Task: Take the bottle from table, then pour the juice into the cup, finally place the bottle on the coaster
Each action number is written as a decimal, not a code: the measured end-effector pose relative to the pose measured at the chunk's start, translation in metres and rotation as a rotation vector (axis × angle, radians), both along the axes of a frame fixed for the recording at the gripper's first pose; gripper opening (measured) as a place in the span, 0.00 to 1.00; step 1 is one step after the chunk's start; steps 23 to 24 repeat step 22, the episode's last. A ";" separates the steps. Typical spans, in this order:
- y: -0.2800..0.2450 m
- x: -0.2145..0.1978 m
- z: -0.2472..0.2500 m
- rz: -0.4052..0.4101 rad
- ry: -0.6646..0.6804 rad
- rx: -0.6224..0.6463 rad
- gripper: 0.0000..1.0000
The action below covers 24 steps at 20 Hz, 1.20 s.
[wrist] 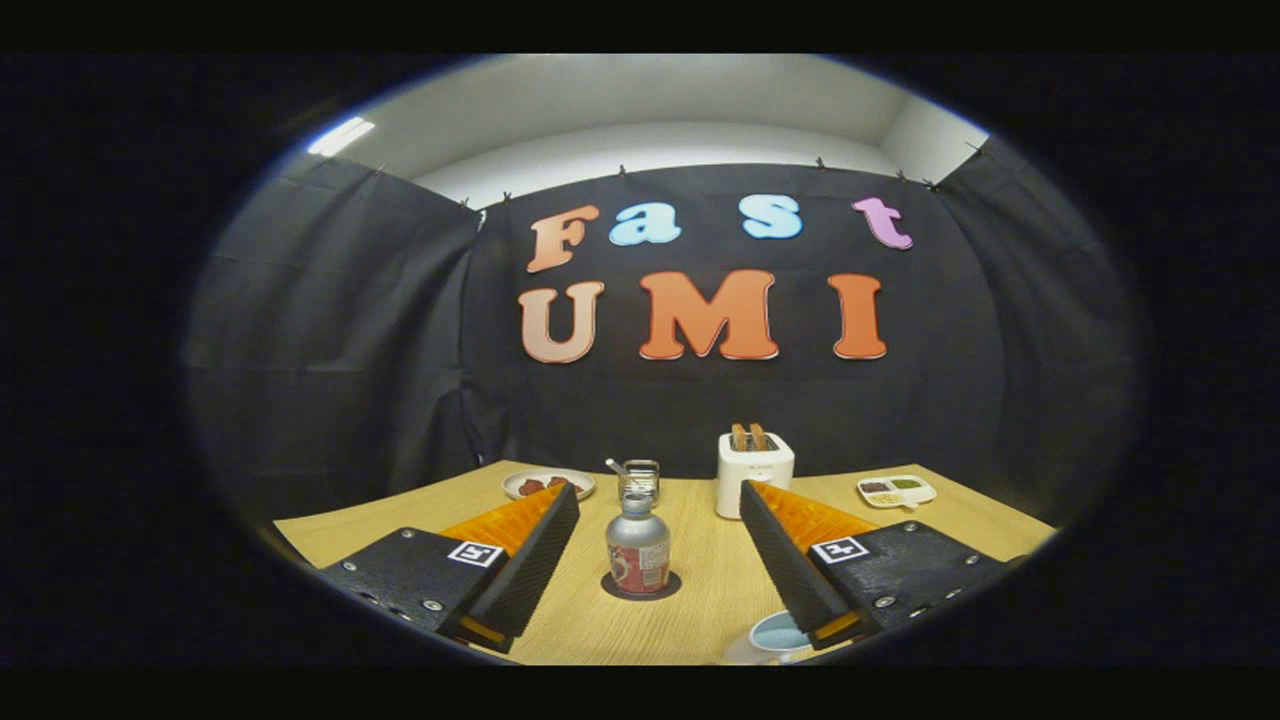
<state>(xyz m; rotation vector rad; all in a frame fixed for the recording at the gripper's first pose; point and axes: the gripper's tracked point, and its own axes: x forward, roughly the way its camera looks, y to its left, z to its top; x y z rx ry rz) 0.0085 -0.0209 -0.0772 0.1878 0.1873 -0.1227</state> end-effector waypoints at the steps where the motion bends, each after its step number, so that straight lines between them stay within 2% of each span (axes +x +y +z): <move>1: -0.004 0.010 0.012 0.000 -0.031 -0.005 0.96; 3: -0.020 -0.009 0.030 -0.014 -0.078 -0.014 0.96; 10: -0.048 -0.030 0.055 -0.028 -0.127 -0.029 0.96; 15: -0.038 -0.034 0.069 0.012 -0.169 0.005 0.96; 24: -0.037 -0.038 0.078 0.006 -0.190 -0.051 0.96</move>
